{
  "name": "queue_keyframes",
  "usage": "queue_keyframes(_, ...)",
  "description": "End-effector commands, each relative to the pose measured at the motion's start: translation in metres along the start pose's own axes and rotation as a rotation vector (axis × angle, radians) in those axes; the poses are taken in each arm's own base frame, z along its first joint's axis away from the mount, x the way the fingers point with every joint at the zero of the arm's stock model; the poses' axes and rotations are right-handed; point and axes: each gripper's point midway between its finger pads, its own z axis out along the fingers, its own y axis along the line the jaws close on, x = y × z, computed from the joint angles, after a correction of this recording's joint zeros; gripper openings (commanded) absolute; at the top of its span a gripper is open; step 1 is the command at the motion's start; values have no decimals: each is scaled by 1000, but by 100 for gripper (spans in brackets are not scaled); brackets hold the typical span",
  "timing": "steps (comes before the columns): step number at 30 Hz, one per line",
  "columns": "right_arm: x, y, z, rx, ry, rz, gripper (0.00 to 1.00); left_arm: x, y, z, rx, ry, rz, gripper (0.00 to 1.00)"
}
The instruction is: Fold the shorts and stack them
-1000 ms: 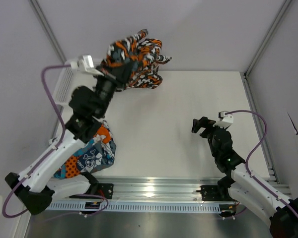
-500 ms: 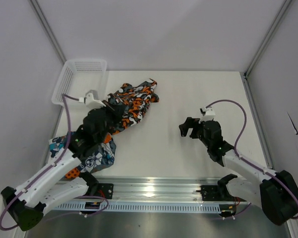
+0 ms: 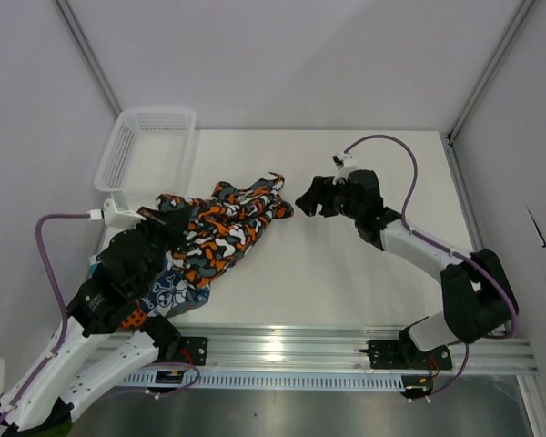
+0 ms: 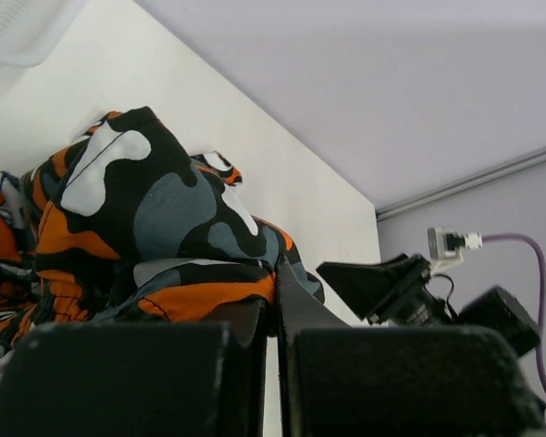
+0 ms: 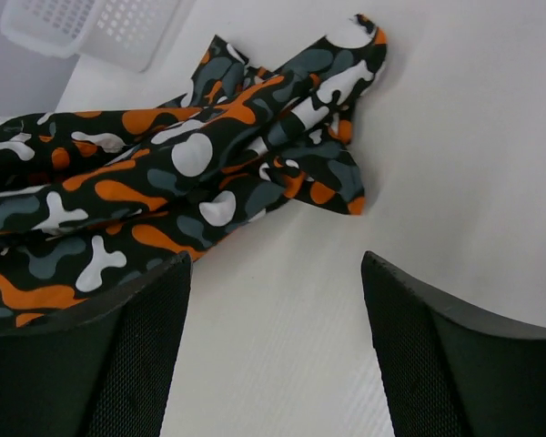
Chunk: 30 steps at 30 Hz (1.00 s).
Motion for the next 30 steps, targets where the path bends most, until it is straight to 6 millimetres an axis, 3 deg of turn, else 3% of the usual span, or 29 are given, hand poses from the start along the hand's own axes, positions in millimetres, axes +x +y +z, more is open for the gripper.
queue_keyframes(1, 15, 14, 22, -127, 133, 37, 77, -1, 21, -8, -67, -6, 5, 0)
queue_keyframes(2, 26, 9, 35, -133, 171, 71, 77, -4, 22, -13, -58, -13, -16, 0)
queue_keyframes(4, 25, 14, 46, -178, 182, 96, 75, 8, 37, -15, -81, 8, -18, 0)
queue_keyframes(5, 34, 9, 56, -172, 209, 129, 75, 8, 39, -17, -77, 5, -27, 0)
queue_keyframes(6, 27, 11, 62, -182, 195, 133, 75, 18, 52, -17, -89, 14, -25, 0)
queue_keyframes(8, 32, 6, 75, -171, 206, 164, 75, 26, 63, -18, -97, 20, -44, 0)
queue_keyframes(17, 14, -10, 116, -138, 166, 210, 81, 49, 97, -25, -146, 63, -30, 0)
queue_keyframes(22, 14, -21, 136, -104, 173, 224, 80, 42, 105, -35, -151, 38, -42, 0)
queue_keyframes(27, 9, -31, 153, -33, 174, 272, 73, 34, 107, -44, -122, 14, -62, 0)
queue_keyframes(28, 18, -33, 157, -20, 197, 289, 73, 33, 106, -46, -117, 11, -64, 0)
queue_keyframes(30, 10, -32, 165, -4, 189, 286, 73, 31, 107, -47, -116, 7, -62, 0)
